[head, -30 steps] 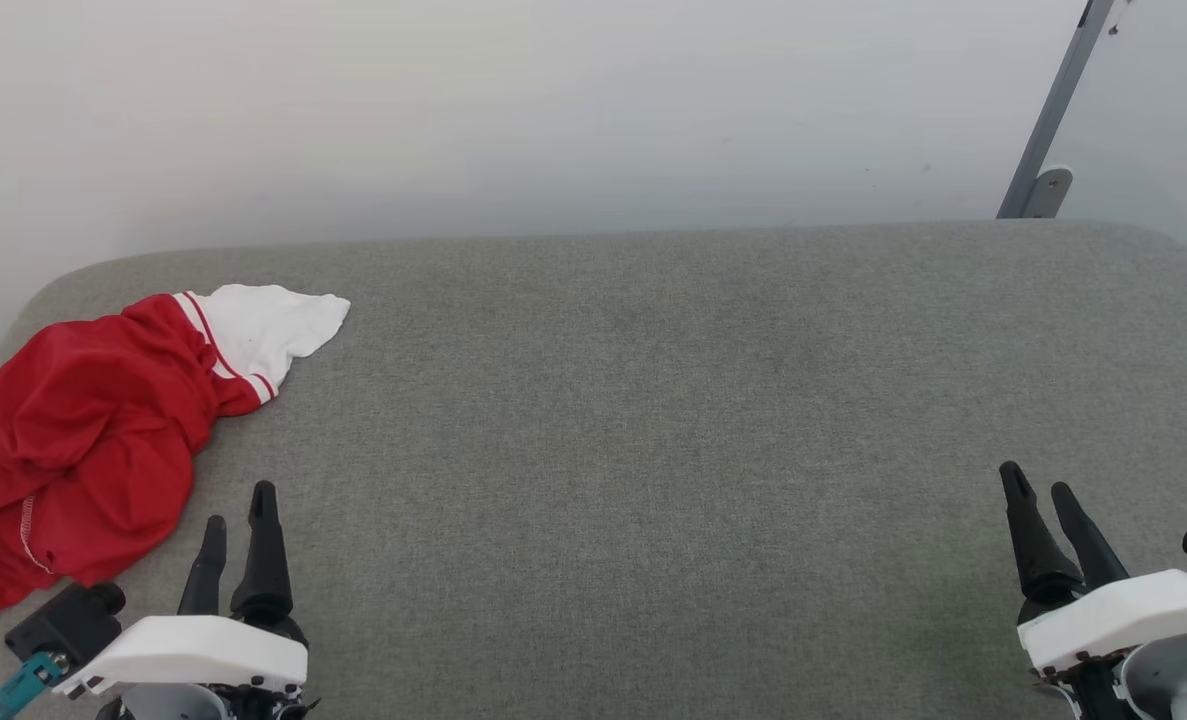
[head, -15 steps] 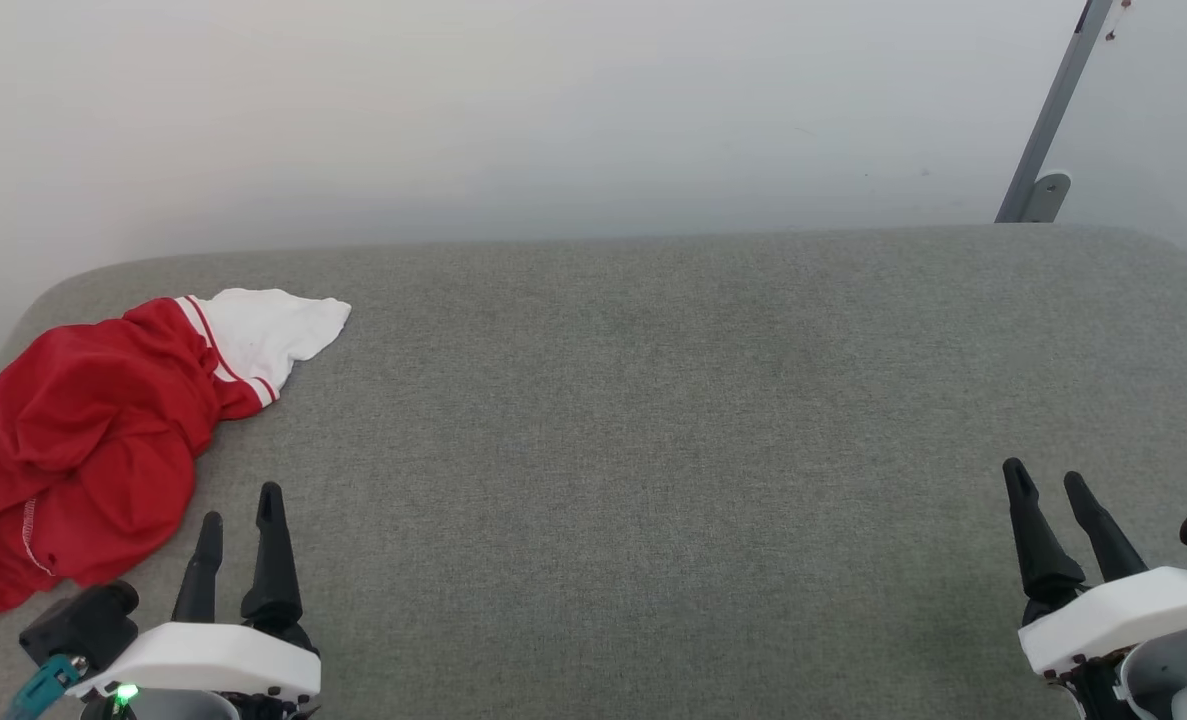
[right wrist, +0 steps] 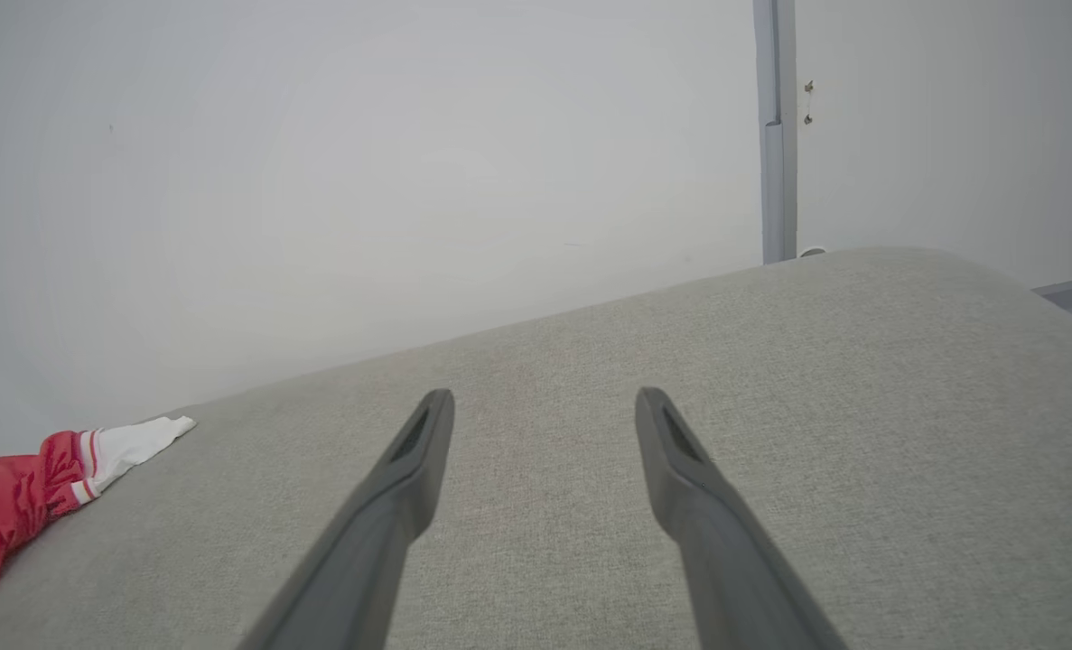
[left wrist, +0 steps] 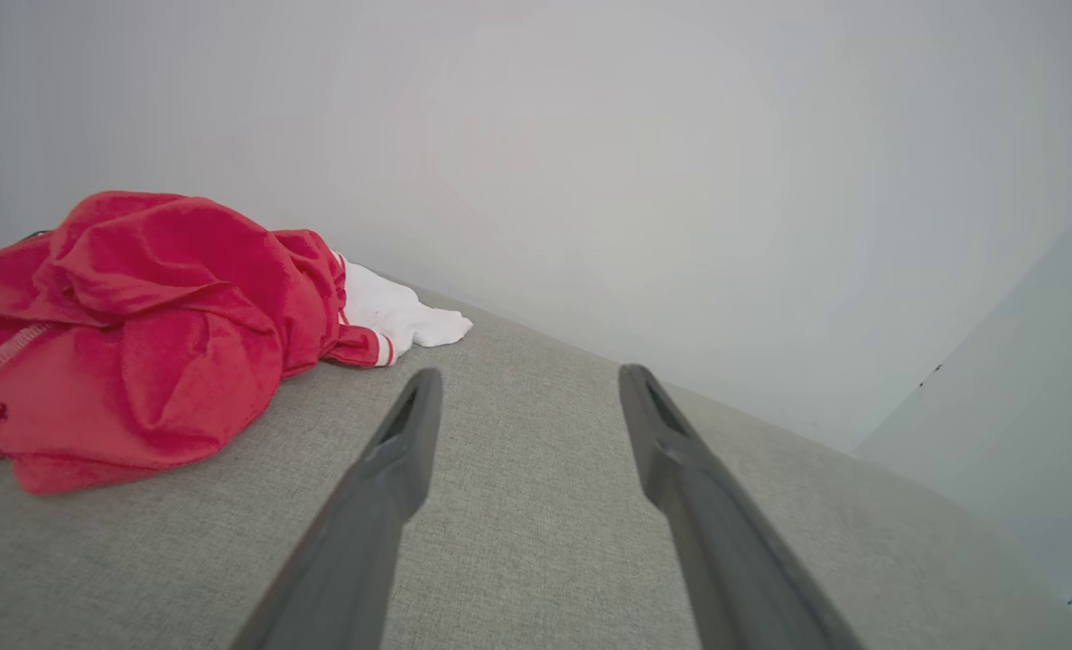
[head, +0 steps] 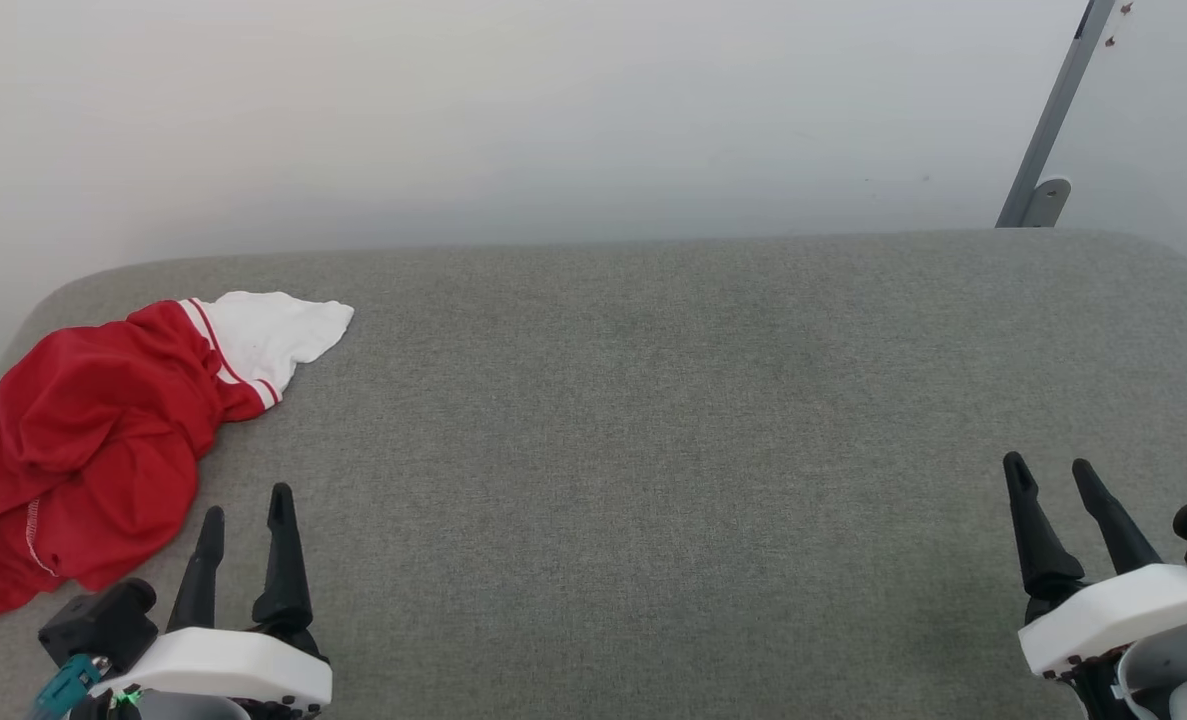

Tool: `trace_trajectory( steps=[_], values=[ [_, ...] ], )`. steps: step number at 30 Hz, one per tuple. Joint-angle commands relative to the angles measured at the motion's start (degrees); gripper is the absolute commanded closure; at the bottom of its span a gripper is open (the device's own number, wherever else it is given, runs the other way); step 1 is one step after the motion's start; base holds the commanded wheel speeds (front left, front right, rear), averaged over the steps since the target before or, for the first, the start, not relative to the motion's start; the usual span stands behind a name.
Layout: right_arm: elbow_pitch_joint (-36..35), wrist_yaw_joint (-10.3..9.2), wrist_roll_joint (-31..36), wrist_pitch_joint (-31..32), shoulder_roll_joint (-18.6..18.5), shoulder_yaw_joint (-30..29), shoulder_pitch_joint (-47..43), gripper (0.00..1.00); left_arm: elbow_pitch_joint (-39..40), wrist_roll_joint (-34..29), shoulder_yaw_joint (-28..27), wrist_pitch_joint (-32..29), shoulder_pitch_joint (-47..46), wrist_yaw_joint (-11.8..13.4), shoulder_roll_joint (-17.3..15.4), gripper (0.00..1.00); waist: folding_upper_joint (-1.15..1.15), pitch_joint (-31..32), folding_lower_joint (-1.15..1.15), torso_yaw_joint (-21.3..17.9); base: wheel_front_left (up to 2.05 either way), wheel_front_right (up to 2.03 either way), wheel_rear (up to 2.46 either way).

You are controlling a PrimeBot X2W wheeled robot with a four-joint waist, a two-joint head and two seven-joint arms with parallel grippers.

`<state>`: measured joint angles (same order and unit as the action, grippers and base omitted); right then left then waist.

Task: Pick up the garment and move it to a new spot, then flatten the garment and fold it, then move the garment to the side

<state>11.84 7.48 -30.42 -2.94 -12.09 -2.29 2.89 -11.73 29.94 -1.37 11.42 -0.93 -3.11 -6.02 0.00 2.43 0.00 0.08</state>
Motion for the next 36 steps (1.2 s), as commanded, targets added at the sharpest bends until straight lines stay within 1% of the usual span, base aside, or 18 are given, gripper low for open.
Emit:
trace_trajectory(
  steps=[1,27,33,36],
  values=[
    [-0.4,0.02,1.0,-0.5,-0.5,0.0,0.0,0.0,0.5,-1.6,0.1,0.5,0.2,-0.4,-0.4,0.0,0.0,0.0,0.0,0.0,0.0,0.0,0.0],
    [-1.3,0.01,11.4,-2.3,-1.5,0.2,-0.5,0.0,0.8,-11.7,1.9,3.4,0.8,-0.6,-1.4,0.0,0.0,0.6,0.0,0.2,0.0,0.0,0.0],
    [-1.3,0.01,13.3,-2.8,-1.8,0.2,-0.6,0.0,0.6,-12.8,2.4,3.9,0.9,-0.9,-1.8,0.0,0.0,0.8,0.0,0.2,0.0,0.0,0.0],
    [-1.3,0.01,13.2,-2.8,-1.7,0.1,-0.6,0.0,0.5,-12.3,2.4,3.9,0.9,-1.0,-1.9,0.0,0.0,0.8,0.0,0.1,0.0,0.0,0.0]
  ],
)
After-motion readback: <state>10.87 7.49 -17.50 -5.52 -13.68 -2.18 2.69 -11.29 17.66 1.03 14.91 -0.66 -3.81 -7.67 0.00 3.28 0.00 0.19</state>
